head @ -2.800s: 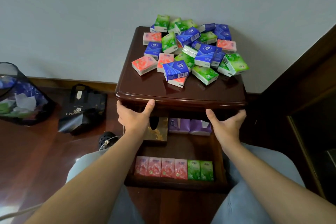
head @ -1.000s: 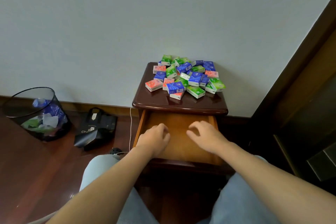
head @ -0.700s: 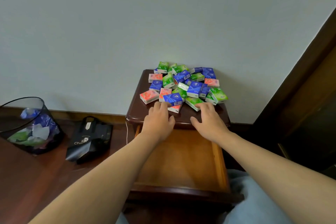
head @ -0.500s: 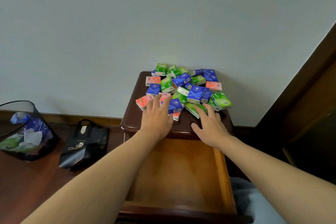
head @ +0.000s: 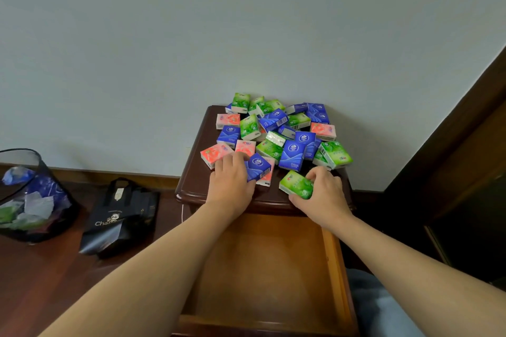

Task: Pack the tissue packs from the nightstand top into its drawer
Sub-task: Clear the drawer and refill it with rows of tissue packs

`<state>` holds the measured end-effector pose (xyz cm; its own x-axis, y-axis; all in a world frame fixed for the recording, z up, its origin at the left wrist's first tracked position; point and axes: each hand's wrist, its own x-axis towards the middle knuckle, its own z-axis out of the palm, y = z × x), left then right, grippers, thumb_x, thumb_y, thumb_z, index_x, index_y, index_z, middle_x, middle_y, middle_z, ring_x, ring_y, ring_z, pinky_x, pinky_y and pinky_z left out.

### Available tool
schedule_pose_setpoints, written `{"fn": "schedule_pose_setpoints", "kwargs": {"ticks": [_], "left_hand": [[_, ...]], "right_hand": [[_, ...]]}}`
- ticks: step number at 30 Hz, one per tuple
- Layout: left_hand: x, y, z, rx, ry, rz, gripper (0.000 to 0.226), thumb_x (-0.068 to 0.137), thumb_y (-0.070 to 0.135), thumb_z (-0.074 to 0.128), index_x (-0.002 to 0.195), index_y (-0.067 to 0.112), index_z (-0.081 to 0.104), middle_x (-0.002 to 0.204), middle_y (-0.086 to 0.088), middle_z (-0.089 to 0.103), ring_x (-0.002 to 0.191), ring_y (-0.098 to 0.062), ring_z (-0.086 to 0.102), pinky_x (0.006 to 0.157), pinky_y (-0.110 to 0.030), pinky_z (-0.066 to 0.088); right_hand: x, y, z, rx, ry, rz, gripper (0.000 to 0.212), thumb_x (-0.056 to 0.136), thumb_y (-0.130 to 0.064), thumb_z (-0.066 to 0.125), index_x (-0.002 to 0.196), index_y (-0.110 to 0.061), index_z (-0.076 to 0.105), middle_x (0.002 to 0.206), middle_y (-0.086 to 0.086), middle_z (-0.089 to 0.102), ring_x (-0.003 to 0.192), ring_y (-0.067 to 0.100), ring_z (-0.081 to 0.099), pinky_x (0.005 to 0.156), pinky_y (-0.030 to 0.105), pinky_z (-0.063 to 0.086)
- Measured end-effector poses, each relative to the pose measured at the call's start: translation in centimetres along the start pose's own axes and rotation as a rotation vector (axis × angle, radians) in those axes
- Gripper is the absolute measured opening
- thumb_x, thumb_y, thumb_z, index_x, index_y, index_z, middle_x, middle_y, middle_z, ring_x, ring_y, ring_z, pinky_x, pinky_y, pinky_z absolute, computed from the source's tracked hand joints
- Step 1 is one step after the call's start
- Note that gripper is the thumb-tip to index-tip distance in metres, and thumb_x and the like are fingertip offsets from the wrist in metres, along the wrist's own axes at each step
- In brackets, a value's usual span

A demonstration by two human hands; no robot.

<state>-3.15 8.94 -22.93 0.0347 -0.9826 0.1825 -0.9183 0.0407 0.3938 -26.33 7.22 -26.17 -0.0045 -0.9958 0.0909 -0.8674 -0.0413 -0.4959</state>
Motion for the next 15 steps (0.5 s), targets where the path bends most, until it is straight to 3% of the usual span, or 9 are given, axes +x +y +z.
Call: {"fn": "schedule_pose_setpoints", "kwargs": {"ticks": [3, 6, 9, 12, 15], "left_hand": [[-2.1, -0.6, -0.3, -0.074, 0.002, -0.004, 0.066, 0.095, 0.036, 0.069, 0.149, 0.016, 0.036, 0.148, -0.005, 0.043, 0.137, -0.021, 0.041, 0.102, -0.036, 0.051], [-4.4, -1.4, -0.7, -0.129, -0.020, -0.052, 0.070, 0.095, 0.035, 0.069, 0.152, 0.015, 0.034, 0.146, -0.007, 0.043, 0.134, -0.020, 0.042, 0.103, -0.034, 0.049], [-6.5, -2.0, -0.9, -0.130, -0.018, -0.112, 0.073, 0.092, 0.030, 0.068, 0.154, 0.016, 0.032, 0.144, -0.008, 0.044, 0.132, -0.023, 0.041, 0.106, -0.035, 0.042], [-7.8, -2.5, -1.0, -0.155, -0.071, -0.186, 0.081, 0.089, 0.031, 0.072, 0.156, 0.019, 0.028, 0.148, -0.009, 0.038, 0.137, -0.025, 0.035, 0.108, -0.036, 0.040], [-8.4, -2.7, -0.6, -0.154, -0.172, -0.244, 0.088, 0.086, 0.037, 0.072, 0.158, 0.018, 0.025, 0.150, -0.009, 0.040, 0.138, -0.029, 0.034, 0.113, -0.041, 0.035]], "right_hand": [[-1.0, -0.4, -0.6, -0.013, -0.095, 0.066, 0.073, 0.071, -0.050, 0.083, 0.131, -0.024, 0.052, 0.122, 0.000, 0.048, 0.119, 0.022, 0.046, 0.092, 0.034, 0.044], [-2.1, -0.9, -1.0, 0.031, -0.151, 0.138, 0.074, 0.071, -0.045, 0.083, 0.135, -0.023, 0.055, 0.123, 0.002, 0.040, 0.115, 0.023, 0.053, 0.092, 0.033, 0.049], [-3.4, -1.5, -1.1, 0.074, -0.178, 0.162, 0.075, 0.072, -0.035, 0.085, 0.135, -0.024, 0.047, 0.126, 0.001, 0.040, 0.107, 0.019, 0.055, 0.083, 0.033, 0.052], [-4.6, -2.3, -1.3, 0.157, -0.189, 0.154, 0.069, 0.072, -0.028, 0.087, 0.127, -0.025, 0.046, 0.119, 0.000, 0.054, 0.096, 0.014, 0.057, 0.069, 0.029, 0.050], [-5.6, -3.2, -1.6, 0.256, -0.204, 0.119, 0.071, 0.068, -0.037, 0.092, 0.120, -0.029, 0.044, 0.109, -0.008, 0.057, 0.088, 0.004, 0.057, 0.065, 0.023, 0.047]]}}
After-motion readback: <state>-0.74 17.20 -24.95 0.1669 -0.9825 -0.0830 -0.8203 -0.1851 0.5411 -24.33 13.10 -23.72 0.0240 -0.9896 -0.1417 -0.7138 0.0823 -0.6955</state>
